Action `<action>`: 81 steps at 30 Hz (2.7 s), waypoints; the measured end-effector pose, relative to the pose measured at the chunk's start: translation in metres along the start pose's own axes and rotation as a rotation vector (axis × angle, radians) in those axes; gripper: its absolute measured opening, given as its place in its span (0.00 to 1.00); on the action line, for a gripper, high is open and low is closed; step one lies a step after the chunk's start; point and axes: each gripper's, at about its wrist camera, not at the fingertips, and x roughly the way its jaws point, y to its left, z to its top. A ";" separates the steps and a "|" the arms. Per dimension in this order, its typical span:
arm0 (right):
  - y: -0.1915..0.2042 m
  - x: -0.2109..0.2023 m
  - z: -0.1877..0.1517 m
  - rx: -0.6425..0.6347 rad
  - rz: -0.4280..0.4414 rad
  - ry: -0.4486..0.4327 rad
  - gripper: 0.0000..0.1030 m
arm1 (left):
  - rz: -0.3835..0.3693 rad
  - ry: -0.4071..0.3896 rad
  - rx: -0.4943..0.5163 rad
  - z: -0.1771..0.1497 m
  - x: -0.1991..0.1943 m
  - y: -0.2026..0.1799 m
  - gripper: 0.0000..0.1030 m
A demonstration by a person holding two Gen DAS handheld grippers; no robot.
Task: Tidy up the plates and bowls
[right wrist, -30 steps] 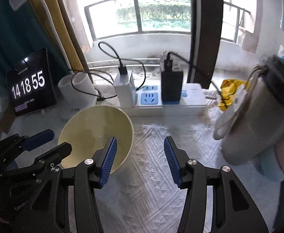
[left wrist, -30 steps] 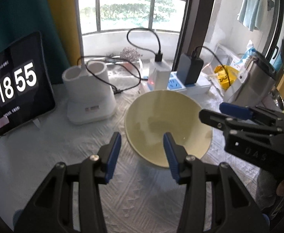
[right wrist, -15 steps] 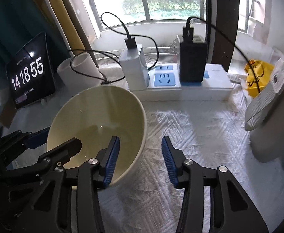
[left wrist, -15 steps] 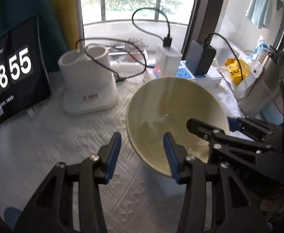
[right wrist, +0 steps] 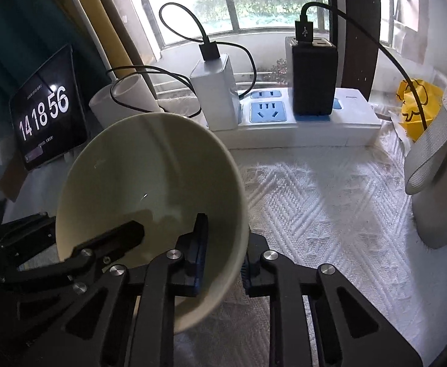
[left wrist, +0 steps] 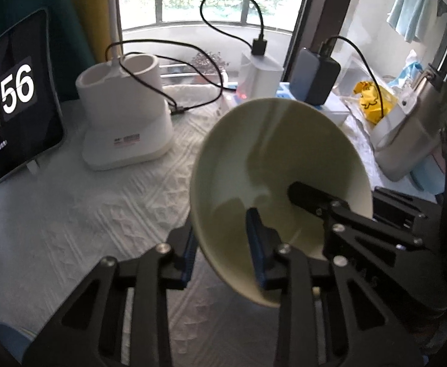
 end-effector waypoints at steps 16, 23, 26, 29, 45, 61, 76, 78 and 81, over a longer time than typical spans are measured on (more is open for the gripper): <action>-0.007 -0.020 0.002 -0.001 0.000 -0.061 0.13 | 0.000 -0.040 0.013 -0.001 -0.006 -0.001 0.24; -0.003 -0.029 0.005 -0.023 0.002 -0.085 0.12 | 0.032 -0.088 0.039 0.002 -0.020 -0.005 0.24; 0.001 -0.033 0.008 -0.030 0.006 -0.087 0.12 | 0.030 -0.110 0.051 0.006 -0.024 -0.008 0.24; 0.003 -0.042 0.010 -0.047 0.002 -0.119 0.12 | 0.021 -0.129 0.047 0.007 -0.030 -0.007 0.24; 0.019 -0.075 0.018 -0.122 -0.032 -0.195 0.11 | 0.039 -0.226 0.073 0.011 -0.075 -0.009 0.24; 0.026 -0.120 0.022 -0.109 -0.037 -0.223 0.11 | 0.043 -0.305 0.104 0.008 -0.114 -0.023 0.24; 0.041 -0.166 0.008 -0.045 0.002 -0.224 0.11 | 0.018 -0.368 0.104 -0.012 -0.166 -0.032 0.24; 0.043 -0.173 0.005 -0.038 0.003 -0.224 0.11 | 0.013 -0.371 0.106 -0.016 -0.172 -0.031 0.24; 0.047 -0.181 0.000 -0.035 -0.001 -0.227 0.11 | 0.002 -0.373 0.111 -0.023 -0.180 -0.032 0.24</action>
